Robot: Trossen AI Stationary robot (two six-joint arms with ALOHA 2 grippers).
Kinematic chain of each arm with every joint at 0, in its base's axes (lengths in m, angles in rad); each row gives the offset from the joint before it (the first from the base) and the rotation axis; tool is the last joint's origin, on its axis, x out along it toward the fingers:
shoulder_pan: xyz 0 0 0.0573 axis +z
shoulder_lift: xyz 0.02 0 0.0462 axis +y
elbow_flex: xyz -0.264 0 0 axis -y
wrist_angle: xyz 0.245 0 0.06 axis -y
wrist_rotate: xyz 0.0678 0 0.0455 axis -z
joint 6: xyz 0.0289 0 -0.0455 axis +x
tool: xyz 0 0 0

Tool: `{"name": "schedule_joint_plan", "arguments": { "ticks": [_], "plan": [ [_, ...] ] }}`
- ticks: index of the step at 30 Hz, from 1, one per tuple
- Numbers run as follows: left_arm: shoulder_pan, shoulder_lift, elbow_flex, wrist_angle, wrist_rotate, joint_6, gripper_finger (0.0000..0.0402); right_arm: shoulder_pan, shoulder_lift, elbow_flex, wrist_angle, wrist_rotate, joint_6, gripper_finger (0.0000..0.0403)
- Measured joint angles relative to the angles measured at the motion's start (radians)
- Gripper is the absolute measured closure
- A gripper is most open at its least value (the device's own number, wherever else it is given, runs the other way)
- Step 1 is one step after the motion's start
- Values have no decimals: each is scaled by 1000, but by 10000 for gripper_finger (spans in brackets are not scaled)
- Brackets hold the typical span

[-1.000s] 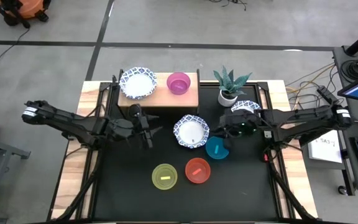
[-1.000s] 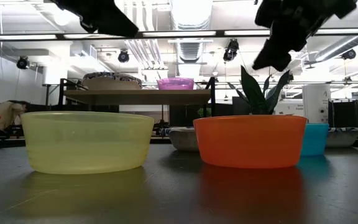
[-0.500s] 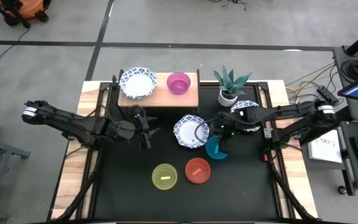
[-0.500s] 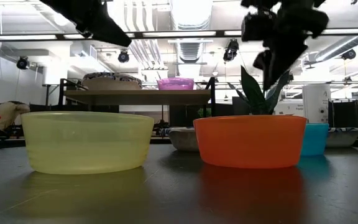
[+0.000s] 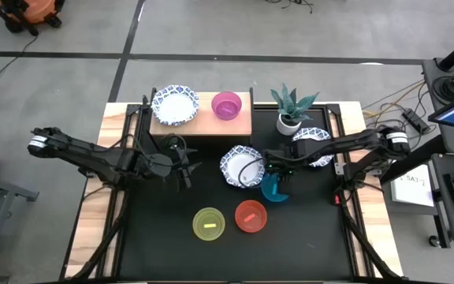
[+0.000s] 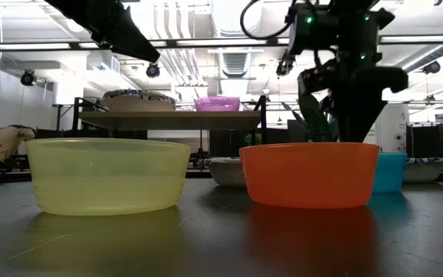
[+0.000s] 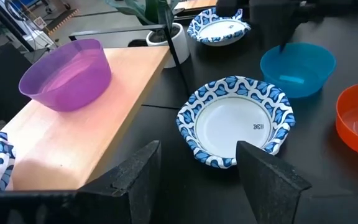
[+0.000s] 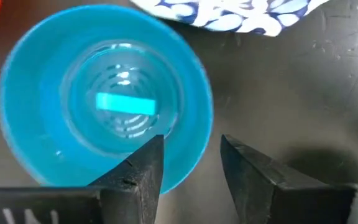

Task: Place and stack bowls onto a shelf
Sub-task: Stack the blue bowl on top of the purple bowl on the shelf

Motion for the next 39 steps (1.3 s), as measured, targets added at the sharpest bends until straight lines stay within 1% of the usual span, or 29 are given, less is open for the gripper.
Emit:
{"name": "schedule_joint_plan", "arguments": {
  "ticks": [8, 12, 14, 19, 20, 22, 24, 26, 29, 31, 35, 39],
  "plan": [
    [0, 0, 0, -6, 0, 0, 209, -18, 57, -15, 76, 1, -26, 278],
    [0, 0, 0, -6, 0, 0, 209, -19, 78, -18, 89, 1, -25, 298],
    [0, 0, 0, -6, 0, 0, 209, -19, 82, -19, 93, 1, -23, 315],
    [0, 0, 0, -6, 0, 0, 209, -20, 79, -19, 92, 0, -17, 381],
    [0, 0, 0, -6, -1, 0, 209, -20, 74, -19, 89, -2, -14, 387],
    [0, 0, 0, -5, -33, 7, 209, -21, 61, -10, 65, -2, -7, 390],
    [-10, -1, 0, -2, -111, 8, 209, -22, 44, 10, 19, -2, -6, 392],
    [-25, -2, 0, -2, -180, 9, 209, -29, 19, 45, -58, -12, 1, 394],
    [-58, -10, 0, -3, -202, 25, 209, -52, -15, 127, -165, -53, 38, 394],
    [-78, -19, 0, -3, -224, 30, 209, -67, -31, 194, -226, -62, 65, 394],
    [-106, -45, 0, -9, -279, 31, 209, -112, -52, 345, -246, -69, 126, 394],
    [-112, -63, -1, -35, -281, 9, 209, -188, -39, 505, -246, -104, 161, 394]
  ]
}}
